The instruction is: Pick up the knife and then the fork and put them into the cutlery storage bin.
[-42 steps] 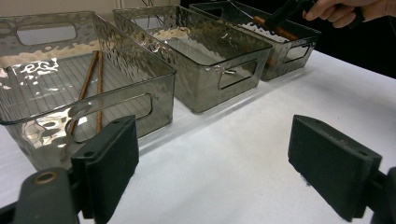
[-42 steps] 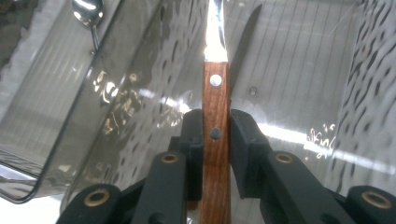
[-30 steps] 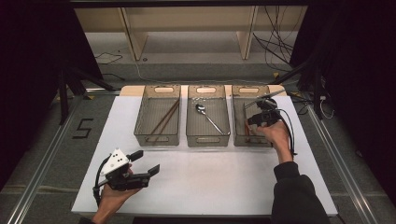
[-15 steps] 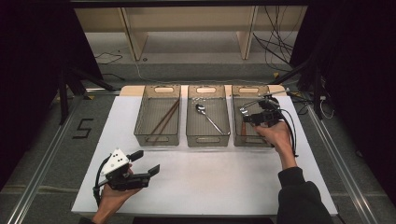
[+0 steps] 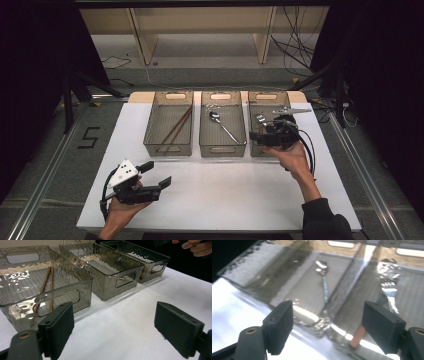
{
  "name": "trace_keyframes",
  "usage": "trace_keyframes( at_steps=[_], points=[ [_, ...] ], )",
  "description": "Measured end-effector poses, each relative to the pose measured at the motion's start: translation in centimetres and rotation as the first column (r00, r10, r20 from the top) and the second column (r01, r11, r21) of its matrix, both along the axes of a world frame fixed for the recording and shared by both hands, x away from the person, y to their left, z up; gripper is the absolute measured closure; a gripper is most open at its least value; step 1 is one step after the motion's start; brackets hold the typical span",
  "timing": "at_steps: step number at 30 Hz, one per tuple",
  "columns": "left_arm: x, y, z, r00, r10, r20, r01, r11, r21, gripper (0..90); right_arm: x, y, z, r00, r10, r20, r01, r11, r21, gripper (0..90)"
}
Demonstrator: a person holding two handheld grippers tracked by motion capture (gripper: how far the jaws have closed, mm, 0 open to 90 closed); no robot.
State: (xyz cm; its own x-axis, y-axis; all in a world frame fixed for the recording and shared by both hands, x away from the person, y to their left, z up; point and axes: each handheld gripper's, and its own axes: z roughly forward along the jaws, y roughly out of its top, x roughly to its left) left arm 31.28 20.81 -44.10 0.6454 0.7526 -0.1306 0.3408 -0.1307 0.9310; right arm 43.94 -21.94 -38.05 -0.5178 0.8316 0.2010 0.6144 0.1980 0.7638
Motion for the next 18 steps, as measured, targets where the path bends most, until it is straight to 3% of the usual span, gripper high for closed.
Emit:
trace_keyframes(
  at_steps=[10, 18],
  points=[
    [0.0, -0.1, -0.1, 0.9999, -0.011, -0.012, 0.011, 0.9999, 0.009, 15.8, -3.9, 1.7, -0.4, 0.9943, 0.076, 0.074, -0.077, 0.9970, 0.007, 23.8],
    [0.1, -0.2, -0.1, 0.9996, -0.022, -0.019, 0.022, 0.9996, 0.016, 15.7, -6.3, 2.0, -1.2, 0.9892, 0.101, 0.106, -0.105, 0.9939, 0.032, 22.6]
  ],
)
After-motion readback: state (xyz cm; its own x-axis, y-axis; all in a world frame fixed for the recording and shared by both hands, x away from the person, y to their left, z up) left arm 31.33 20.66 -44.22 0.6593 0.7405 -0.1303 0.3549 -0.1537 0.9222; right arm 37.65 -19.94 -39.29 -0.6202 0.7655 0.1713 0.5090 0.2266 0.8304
